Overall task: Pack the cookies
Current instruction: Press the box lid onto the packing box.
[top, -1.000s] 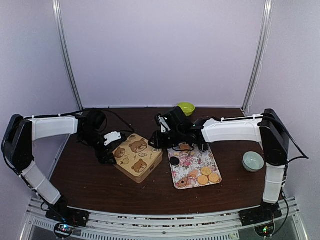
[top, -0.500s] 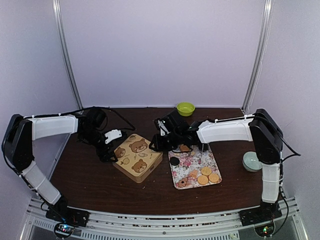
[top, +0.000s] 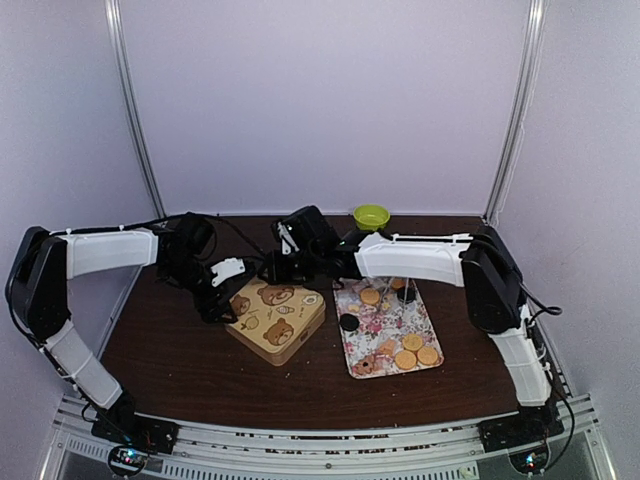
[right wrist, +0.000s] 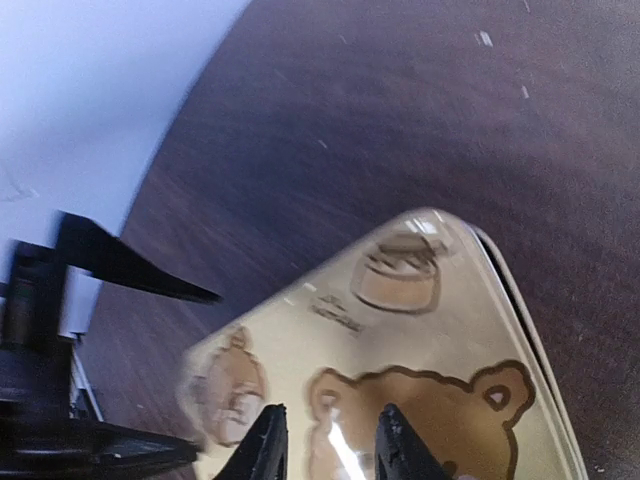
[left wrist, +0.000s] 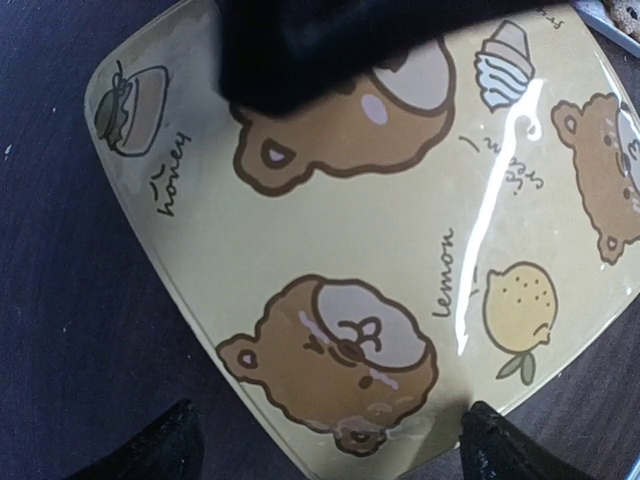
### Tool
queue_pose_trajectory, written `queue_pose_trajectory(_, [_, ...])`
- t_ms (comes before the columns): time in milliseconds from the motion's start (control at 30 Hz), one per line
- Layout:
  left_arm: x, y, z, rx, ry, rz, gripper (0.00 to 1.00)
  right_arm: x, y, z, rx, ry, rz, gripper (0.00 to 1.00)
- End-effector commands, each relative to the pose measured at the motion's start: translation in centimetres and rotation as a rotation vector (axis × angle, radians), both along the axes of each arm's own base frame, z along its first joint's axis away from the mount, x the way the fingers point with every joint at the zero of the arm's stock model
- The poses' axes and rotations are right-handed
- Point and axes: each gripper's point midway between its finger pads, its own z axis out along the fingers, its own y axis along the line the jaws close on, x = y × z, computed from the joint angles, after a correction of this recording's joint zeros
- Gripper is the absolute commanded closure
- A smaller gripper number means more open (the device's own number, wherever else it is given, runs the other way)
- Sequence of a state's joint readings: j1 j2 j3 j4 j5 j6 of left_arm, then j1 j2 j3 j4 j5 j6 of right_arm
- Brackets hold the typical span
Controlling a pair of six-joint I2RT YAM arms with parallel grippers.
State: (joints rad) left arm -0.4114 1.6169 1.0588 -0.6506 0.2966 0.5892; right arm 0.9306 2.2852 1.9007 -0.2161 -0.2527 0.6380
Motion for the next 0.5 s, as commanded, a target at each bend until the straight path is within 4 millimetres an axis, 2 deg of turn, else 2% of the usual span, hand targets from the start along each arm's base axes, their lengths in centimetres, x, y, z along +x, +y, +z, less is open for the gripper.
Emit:
queue_pose_trajectory(0, [0.7, -0.9, 1.0, -0.032, -0.027, -0.016, 0.08, -0.2, -2.6, -7.4, -0.154, 0.128, -0.061, 0.69])
queue_pose_trajectory(100, [0.6, -0.8, 0.9, -0.03, -0.024, -0.02, 0.08, -0.3, -3.9, -8.9, -0.166, 0.149, -0.082, 0.7])
queue_pose_trajectory(167, [0.5, -0.8, 1.1, -0.031, -0.022, -0.02, 0.08, -0.3, -4.3, -8.5, -0.156, 0.14, -0.084, 0.7])
queue_pose_trajectory(333, [0.4, -0.7, 2.0, -0.038, -0.032, -0.009, 0.06, -0.2, -4.1, -5.0, -0.104, 0.079, -0.069, 0.65])
queue_pose_trajectory(467, [0.5, -0.1, 3.1, -0.04, -0.039, 0.015, 0.02, 0.0, -3.9, -0.4, -0.016, 0.021, -0.045, 0.57])
